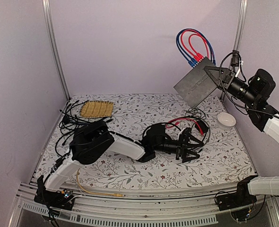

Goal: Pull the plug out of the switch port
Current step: Place the connector at the corner of the board.

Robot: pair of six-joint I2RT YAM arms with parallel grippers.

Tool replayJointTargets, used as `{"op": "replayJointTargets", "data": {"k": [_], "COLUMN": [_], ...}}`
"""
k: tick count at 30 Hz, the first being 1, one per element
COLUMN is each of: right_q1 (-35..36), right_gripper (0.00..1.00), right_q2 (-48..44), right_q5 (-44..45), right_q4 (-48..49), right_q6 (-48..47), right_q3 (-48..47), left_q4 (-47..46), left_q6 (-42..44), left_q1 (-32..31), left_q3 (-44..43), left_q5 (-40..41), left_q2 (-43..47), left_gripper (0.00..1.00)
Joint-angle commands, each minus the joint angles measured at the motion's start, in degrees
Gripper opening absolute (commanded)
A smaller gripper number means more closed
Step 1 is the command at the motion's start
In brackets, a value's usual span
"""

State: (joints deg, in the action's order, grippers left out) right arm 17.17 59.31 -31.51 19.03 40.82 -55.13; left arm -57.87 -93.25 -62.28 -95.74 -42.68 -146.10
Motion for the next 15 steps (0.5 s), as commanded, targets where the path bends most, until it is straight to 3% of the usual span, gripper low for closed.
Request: {"op": "replayJointTargets", "data": {"k": [1, 5, 7, 12, 15], "right_q1": [-0.3, -0.3, -0.3, -0.3, -0.3], "right_gripper": [0.02, 0.01, 0.02, 0.01, 0.02], "right_q2": [-2.6, -2.5, -2.5, -3.0, -3.0], "right_q5": [2.2, 2.5, 2.6, 3.2, 3.4], "right_q4": [5.0, 4.8, 4.5, 3.4, 3.4], "right_q6": [-1.5, -1.6, -1.8, -2.5, -2.9], "right_q3": [-4.4, -4.8, -5.1, -5.5, -5.4], "left_q4": [-3.9, -9.3, -7.2, 19.4, 19.9], "left_q6": [-2.0, -9.7, -10.0, 11.3, 12.8], "left_q1": [-1.2, -0.4, 0.1, 0.2, 0.7], "left_q3": [-2.1, -6.9, -10.2, -10.6, -11.3], "left_q5": [-3.2, -5.0, -7.6, -8.9, -10.1], "left_q2": [1.5, -4.1, -6.3, -1.4, -0.7], "left_gripper": [0.91, 0.9, 0.9, 0.9, 0.9]}}
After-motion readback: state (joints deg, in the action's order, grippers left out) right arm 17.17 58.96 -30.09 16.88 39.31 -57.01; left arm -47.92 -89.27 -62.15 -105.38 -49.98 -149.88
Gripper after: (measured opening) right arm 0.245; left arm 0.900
